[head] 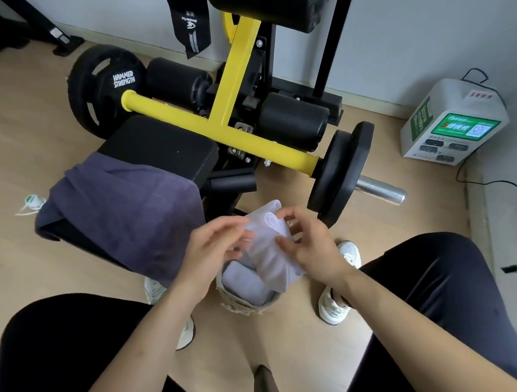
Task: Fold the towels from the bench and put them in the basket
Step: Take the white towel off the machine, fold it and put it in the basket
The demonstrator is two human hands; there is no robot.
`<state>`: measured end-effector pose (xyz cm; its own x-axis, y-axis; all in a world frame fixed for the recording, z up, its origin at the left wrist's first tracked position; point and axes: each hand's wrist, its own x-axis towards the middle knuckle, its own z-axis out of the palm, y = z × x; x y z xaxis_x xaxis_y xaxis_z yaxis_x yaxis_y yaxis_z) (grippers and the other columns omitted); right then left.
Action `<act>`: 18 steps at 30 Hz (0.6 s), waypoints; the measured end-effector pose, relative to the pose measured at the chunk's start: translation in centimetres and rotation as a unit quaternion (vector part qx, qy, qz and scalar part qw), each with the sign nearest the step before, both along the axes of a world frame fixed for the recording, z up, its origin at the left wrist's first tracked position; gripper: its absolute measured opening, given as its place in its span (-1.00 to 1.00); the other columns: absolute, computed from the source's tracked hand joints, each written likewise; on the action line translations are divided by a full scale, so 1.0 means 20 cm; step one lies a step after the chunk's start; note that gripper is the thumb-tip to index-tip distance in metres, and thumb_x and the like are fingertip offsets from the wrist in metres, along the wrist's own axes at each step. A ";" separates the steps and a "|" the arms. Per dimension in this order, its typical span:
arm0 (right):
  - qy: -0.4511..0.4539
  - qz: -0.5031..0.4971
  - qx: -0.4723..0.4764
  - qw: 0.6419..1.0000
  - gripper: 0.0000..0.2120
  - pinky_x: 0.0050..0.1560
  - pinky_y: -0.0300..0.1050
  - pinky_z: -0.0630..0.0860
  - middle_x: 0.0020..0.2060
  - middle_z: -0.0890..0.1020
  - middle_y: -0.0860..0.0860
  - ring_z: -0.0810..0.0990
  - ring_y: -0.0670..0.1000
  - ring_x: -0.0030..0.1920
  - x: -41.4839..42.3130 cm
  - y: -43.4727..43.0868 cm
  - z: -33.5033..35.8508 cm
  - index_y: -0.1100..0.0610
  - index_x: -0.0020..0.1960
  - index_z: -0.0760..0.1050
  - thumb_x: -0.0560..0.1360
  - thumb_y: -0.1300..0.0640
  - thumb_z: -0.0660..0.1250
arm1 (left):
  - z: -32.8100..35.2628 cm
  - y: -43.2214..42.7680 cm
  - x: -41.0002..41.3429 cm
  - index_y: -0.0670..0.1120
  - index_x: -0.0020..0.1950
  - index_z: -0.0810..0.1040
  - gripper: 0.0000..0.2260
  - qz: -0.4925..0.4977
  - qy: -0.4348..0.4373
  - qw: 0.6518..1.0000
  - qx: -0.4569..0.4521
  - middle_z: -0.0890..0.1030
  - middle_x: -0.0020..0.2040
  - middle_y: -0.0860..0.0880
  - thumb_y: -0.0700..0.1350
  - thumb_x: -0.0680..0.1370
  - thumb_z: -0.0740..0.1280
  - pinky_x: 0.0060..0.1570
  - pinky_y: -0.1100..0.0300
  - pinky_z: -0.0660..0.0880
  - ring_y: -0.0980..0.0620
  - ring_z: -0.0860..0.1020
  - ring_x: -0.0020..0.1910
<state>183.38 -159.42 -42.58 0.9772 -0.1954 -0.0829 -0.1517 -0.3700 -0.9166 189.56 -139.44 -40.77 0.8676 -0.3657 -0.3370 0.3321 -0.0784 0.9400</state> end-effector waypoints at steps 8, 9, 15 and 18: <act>-0.023 0.005 0.226 0.974 -0.74 -0.27 -0.18 0.46 -0.13 0.49 0.15 0.49 0.06 -0.20 0.01 -0.17 0.10 0.08 -0.06 0.39 0.52 0.41 0.36 | -0.08 0.03 0.06 0.05 0.30 0.55 -0.75 0.063 0.087 0.994 0.017 0.69 0.16 0.05 -0.04 0.62 0.37 0.23 0.06 0.54 0.02 0.62 0.22; -0.028 -0.003 0.228 0.973 -0.75 -0.32 -0.21 0.44 -0.15 0.48 0.17 0.45 0.07 -0.22 0.01 -0.18 0.11 0.09 -0.07 0.39 0.53 0.41 0.34 | -0.08 0.01 0.05 0.07 0.27 0.57 -0.79 0.042 0.127 0.991 -0.008 0.71 0.15 0.05 0.02 0.64 0.33 0.25 0.03 0.54 -0.02 0.64 0.22; -0.006 -0.007 0.137 0.991 -0.85 -0.20 0.01 0.36 -0.06 0.50 0.39 0.40 0.17 -0.23 0.02 -0.20 0.07 0.07 0.11 0.50 0.55 0.22 0.30 | -0.10 -0.04 0.02 -0.02 0.31 0.61 -0.75 -0.018 0.142 0.989 -0.026 0.71 0.21 -0.03 -0.03 0.65 0.35 0.28 -0.06 0.57 -0.06 0.66 0.23; 0.013 -0.006 0.082 0.996 -0.70 -0.16 -0.14 0.45 -0.03 0.62 0.06 0.54 -0.03 -0.17 0.01 -0.19 0.05 -0.05 0.17 0.56 0.61 0.30 0.24 | -0.11 -0.03 0.02 -0.04 0.24 0.63 -0.79 0.014 0.130 0.991 -0.013 0.70 0.20 -0.07 -0.02 0.64 0.37 0.25 -0.11 0.59 -0.11 0.64 0.24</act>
